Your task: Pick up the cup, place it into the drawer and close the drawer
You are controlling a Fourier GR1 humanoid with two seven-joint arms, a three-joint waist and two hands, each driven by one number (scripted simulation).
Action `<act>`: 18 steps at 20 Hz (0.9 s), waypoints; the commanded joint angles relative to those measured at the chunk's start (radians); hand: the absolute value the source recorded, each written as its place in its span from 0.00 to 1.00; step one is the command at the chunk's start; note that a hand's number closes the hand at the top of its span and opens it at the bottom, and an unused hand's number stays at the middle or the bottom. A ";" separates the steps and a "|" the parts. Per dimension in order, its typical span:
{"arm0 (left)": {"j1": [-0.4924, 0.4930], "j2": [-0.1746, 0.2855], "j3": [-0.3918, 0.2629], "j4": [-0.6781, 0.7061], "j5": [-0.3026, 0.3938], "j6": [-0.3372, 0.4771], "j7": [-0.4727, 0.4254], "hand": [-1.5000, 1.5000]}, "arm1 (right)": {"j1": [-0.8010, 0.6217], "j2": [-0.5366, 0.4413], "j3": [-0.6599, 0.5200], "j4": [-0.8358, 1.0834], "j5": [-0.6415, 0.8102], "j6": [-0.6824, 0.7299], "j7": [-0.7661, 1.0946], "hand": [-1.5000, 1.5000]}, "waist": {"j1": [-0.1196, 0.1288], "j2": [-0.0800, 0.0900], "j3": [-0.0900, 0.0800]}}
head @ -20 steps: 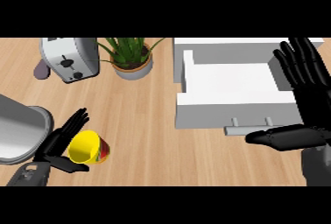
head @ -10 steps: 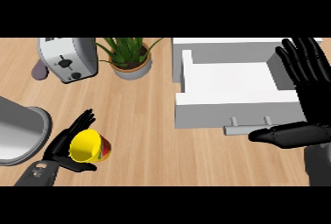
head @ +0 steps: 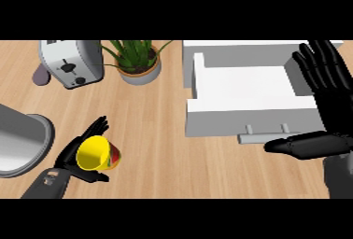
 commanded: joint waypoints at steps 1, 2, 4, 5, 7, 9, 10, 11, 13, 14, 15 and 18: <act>-0.030 -0.032 -0.011 0.016 0.003 -0.161 -0.111 0.00 | -0.010 -0.025 -0.026 0.013 -0.010 0.009 0.009 0.00 | 0.002 -0.003 0.001; -0.011 -0.047 -0.019 0.021 0.000 -0.162 -0.142 0.00 | -0.022 0.012 0.004 0.004 0.005 -0.021 0.019 0.00 | -0.004 0.002 -0.002; -0.017 -0.073 -0.032 0.020 0.003 -0.206 -0.114 0.00 | -0.012 -0.026 -0.028 0.017 -0.026 0.019 0.014 0.00 | -0.002 0.000 0.000; -0.013 -0.072 -0.034 0.016 0.010 -0.244 -0.119 1.00 | -0.011 0.001 0.007 0.011 0.011 -0.004 0.010 0.00 | 0.003 -0.001 0.000; 0.007 -0.097 -0.038 0.004 0.014 -0.227 -0.163 1.00 | -0.038 -0.024 -0.019 -0.005 -0.018 0.002 0.045 0.00 | -0.003 0.000 -0.002; -0.017 -0.060 -0.020 -0.058 0.023 -0.137 -0.227 1.00 | -0.004 -0.010 -0.013 0.012 0.010 -0.008 0.009 0.00 | 0.004 -0.001 -0.001; 0.008 -0.060 -0.026 -0.062 0.014 -0.102 -0.248 1.00 | 0.036 -0.011 0.002 -0.033 0.015 0.000 0.022 0.00 | 0.002 -0.007 0.000; -0.037 -0.089 0.000 -0.060 0.028 -0.001 -0.220 1.00 | -0.010 -0.032 -0.021 0.009 -0.009 0.016 0.025 0.00 | 0.001 -0.001 0.000; 0.008 -0.084 -0.018 -0.080 -0.006 0.089 -0.300 1.00 | -0.005 -0.031 -0.036 -0.004 -0.022 0.016 0.011 0.00 | 0.005 -0.003 0.000; 0.002 -0.078 -0.003 -0.084 0.009 0.081 -0.310 1.00 | -0.025 -0.045 -0.054 0.011 -0.037 0.016 0.034 0.00 | 0.010 -0.004 0.001; 0.004 -0.070 0.014 -0.088 0.033 0.041 -0.327 1.00 | -0.009 -0.007 -0.003 -0.017 0.006 -0.010 0.030 0.00 | 0.013 -0.005 0.000; -0.018 -0.135 0.151 -0.087 0.145 0.254 -0.232 1.00 | 0.019 -0.013 -0.017 -0.050 -0.014 -0.004 0.043 0.00 | 0.011 -0.009 0.002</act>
